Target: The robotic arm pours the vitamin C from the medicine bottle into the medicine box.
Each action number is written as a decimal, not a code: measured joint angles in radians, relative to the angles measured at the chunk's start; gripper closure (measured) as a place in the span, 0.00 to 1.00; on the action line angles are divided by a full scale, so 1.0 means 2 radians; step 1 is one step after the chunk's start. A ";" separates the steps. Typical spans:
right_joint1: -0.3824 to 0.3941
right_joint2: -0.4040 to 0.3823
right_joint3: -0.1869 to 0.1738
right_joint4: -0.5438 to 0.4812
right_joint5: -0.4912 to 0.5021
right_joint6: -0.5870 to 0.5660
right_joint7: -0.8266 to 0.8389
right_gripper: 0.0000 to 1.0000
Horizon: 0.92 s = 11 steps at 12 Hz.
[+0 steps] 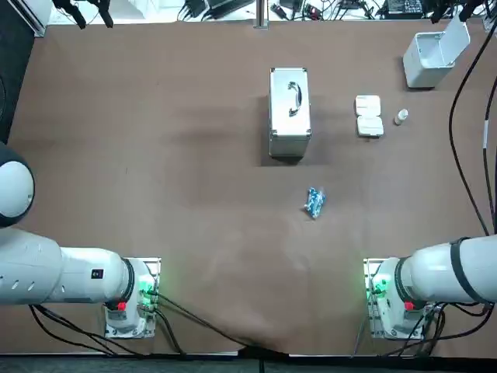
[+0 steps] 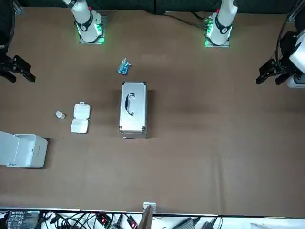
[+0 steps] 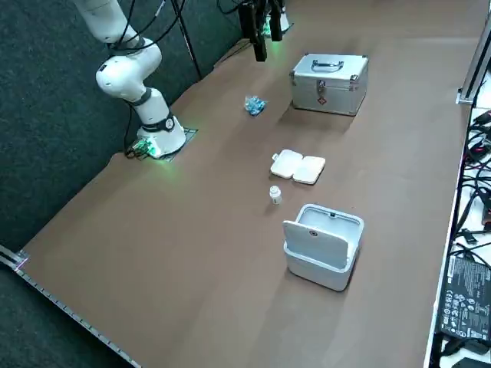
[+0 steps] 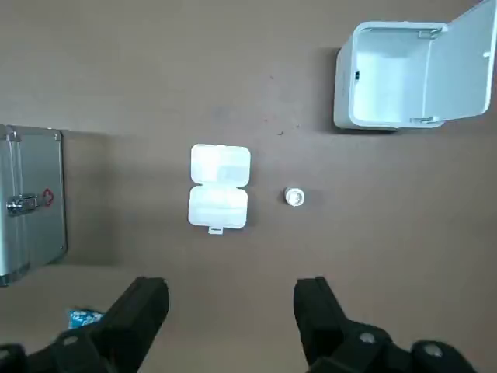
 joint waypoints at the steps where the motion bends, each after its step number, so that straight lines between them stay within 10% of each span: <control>1: 0.000 0.000 0.000 -0.002 0.003 0.000 0.000 0.00; 11: -0.064 0.035 -0.008 -0.020 0.117 0.009 -0.142 0.00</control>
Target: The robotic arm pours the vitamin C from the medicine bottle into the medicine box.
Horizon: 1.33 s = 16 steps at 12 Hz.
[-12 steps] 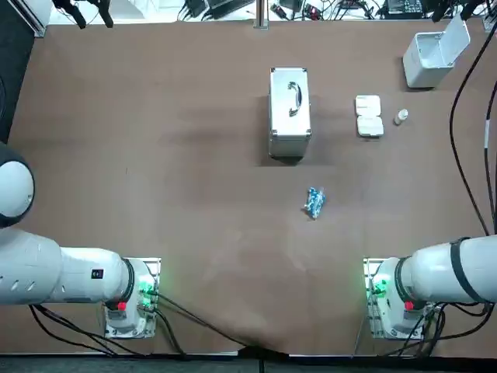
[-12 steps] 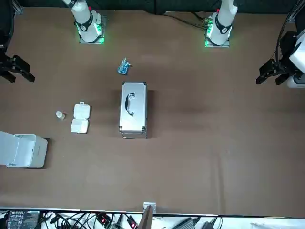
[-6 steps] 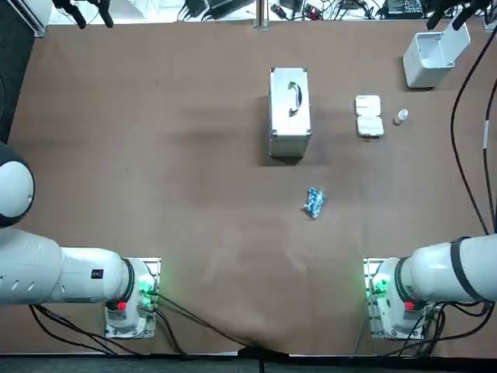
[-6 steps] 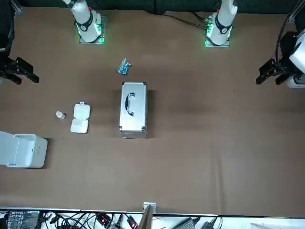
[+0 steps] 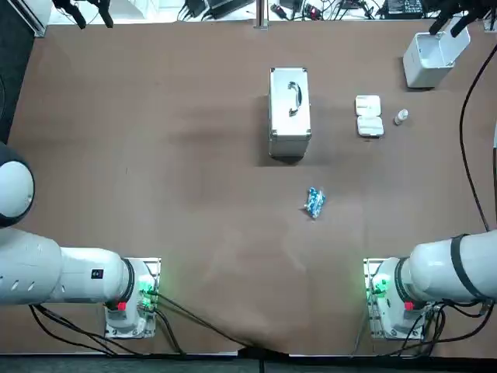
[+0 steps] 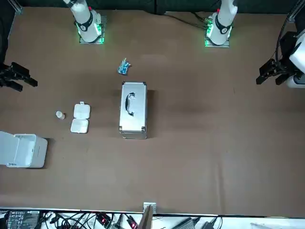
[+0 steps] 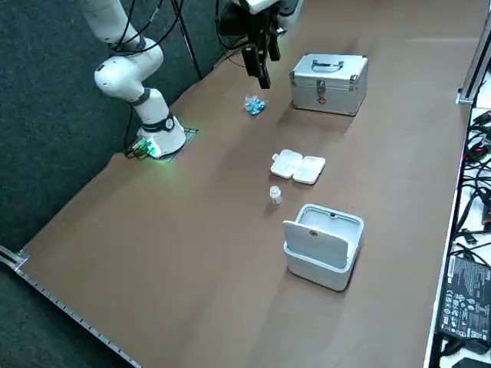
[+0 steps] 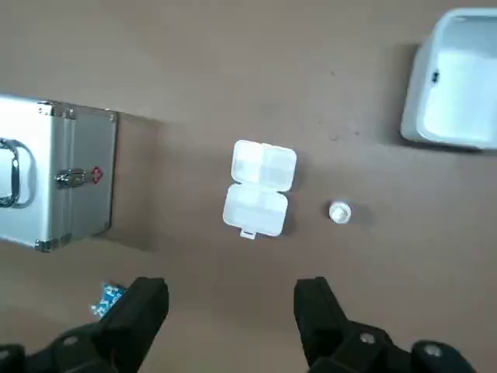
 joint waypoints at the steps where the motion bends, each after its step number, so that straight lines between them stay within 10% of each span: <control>1: -0.007 0.003 0.000 -0.004 0.012 0.005 -0.021 0.00; 16: -0.082 -0.009 -0.001 -0.174 0.152 0.163 -0.400 0.00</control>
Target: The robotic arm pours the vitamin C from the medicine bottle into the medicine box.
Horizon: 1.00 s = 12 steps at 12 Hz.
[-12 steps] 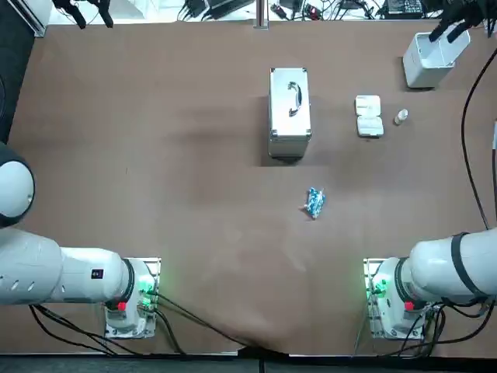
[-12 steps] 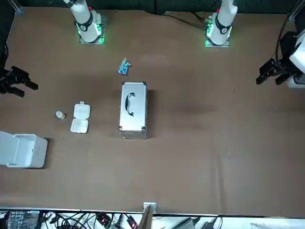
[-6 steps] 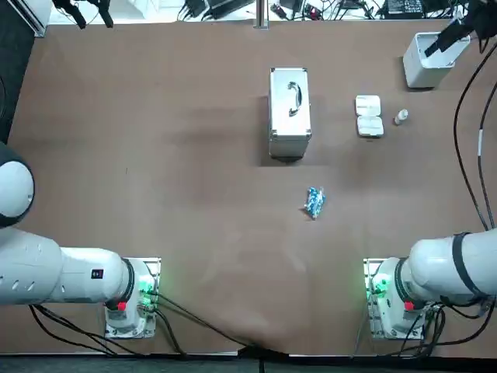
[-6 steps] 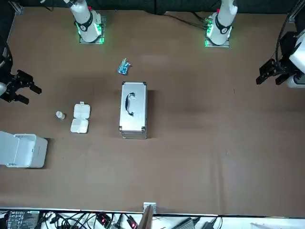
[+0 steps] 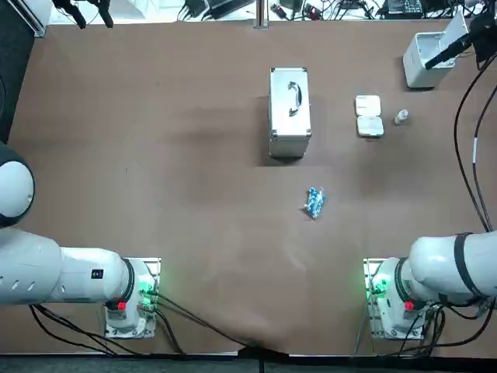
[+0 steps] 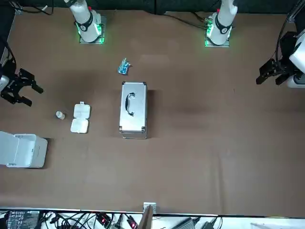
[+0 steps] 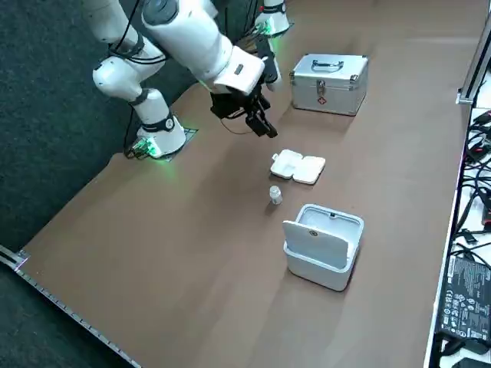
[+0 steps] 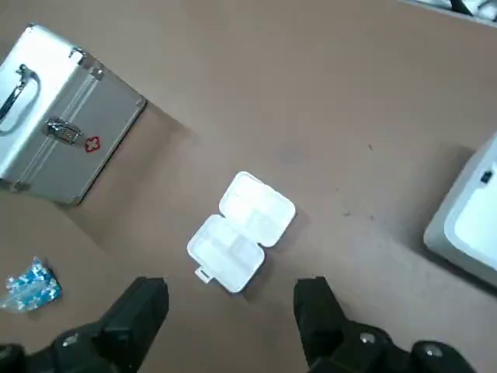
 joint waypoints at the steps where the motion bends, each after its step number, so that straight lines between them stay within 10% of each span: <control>1: -0.007 0.000 0.000 -0.009 0.017 0.003 -0.027 0.00; 12: -0.070 0.087 -0.003 -0.065 0.211 0.038 -0.343 0.00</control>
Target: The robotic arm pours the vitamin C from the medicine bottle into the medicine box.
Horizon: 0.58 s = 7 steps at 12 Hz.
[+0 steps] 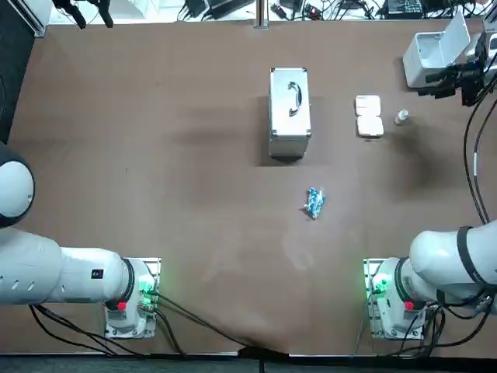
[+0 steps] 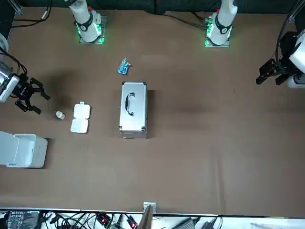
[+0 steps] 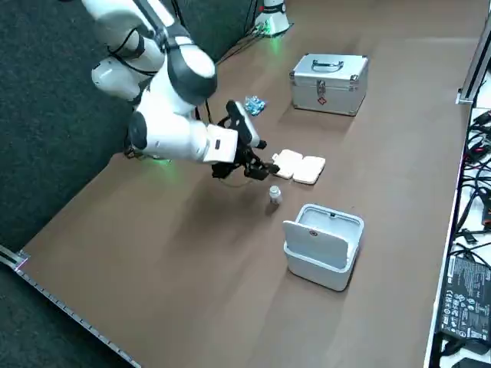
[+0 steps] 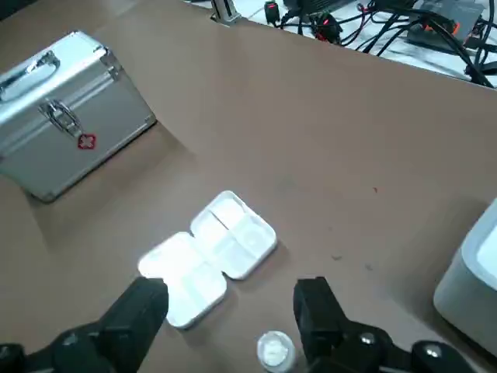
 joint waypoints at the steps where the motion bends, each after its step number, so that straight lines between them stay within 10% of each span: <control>1: -0.005 0.012 -0.001 0.000 0.011 0.000 -0.024 0.00; 7: -0.029 0.088 -0.001 -0.001 0.100 -0.001 -0.197 0.00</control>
